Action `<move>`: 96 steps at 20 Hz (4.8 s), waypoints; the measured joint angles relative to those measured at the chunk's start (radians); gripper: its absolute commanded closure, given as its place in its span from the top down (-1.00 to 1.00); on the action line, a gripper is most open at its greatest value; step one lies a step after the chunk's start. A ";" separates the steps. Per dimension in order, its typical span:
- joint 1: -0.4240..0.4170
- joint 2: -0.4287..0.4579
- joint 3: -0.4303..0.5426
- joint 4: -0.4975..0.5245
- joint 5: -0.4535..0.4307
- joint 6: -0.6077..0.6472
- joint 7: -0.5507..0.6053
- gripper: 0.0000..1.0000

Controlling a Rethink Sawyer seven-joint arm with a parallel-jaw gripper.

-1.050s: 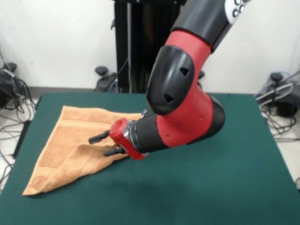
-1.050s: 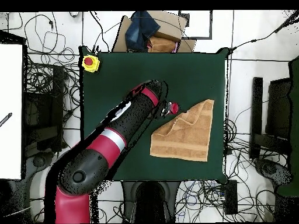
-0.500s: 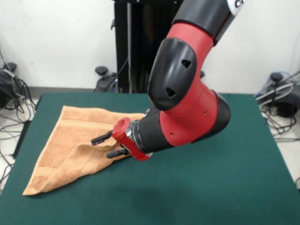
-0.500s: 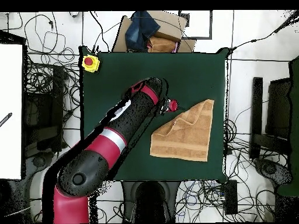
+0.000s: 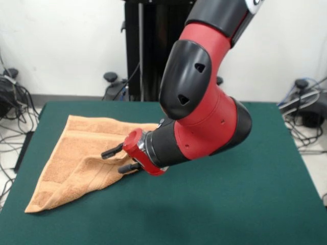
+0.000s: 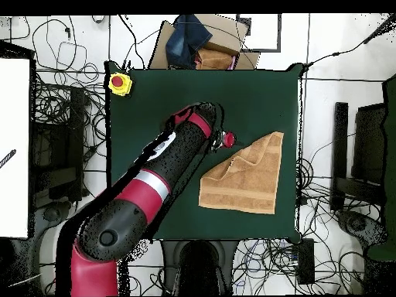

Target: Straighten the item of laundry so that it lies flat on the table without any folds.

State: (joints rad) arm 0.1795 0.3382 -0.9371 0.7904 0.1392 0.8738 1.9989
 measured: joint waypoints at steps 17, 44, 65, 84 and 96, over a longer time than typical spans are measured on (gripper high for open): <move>0.017 0.001 0.039 0.041 0.000 0.000 0.000 1.00; 0.005 0.093 0.040 0.113 -0.045 -0.182 0.000 1.00; 0.114 -0.207 0.041 0.320 -0.060 -0.068 0.000 1.00; 0.088 -0.085 0.035 0.173 -0.018 -0.054 0.000 1.00; 0.089 -0.106 0.109 0.208 -0.013 -0.063 0.000 1.00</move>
State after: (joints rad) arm 0.2680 0.2324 -0.8282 0.9981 0.1262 0.8106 1.9989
